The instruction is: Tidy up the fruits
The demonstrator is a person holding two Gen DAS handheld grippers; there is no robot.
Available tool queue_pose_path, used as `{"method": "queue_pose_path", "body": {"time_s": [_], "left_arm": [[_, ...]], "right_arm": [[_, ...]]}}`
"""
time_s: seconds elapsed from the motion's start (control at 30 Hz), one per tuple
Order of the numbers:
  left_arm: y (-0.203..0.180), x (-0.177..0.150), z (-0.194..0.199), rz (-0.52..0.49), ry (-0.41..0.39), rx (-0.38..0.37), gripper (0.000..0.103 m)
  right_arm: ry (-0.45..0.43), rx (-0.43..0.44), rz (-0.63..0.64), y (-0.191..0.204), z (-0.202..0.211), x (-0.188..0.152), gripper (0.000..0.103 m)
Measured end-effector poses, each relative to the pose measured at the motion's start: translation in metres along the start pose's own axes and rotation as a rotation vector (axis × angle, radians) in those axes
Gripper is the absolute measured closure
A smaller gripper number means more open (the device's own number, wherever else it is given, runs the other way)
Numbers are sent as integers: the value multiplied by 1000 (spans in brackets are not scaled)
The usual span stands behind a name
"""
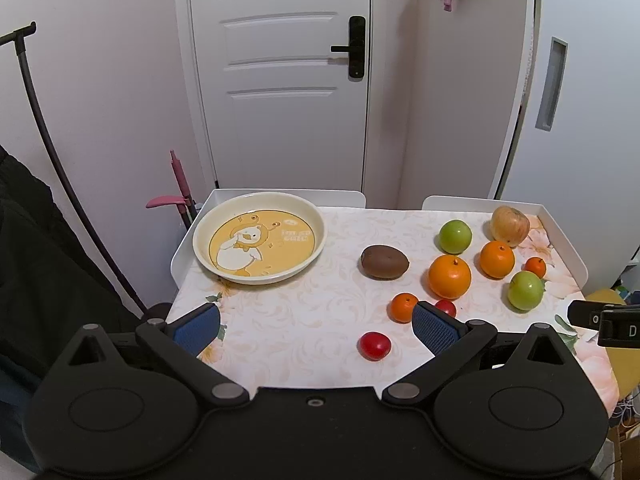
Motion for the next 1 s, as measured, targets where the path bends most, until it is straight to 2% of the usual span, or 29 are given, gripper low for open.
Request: {"method": "queue_pose_path", "body": {"time_s": [1.0], "left_arm": [[3,7,-4,-12,-5,11,0]], "right_arm": [[3,4,4,4,-6,4,0]]}}
Point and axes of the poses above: each gripper's, at about its wrist camera, not at the fingertips, and z roughly against the way its jaws point, y to its left, x to its top, the point moved 10 cm from there along -z, roughly the way its jaws point, and after that the axes turned 3 degrees about -z, right-handed, at the moved point
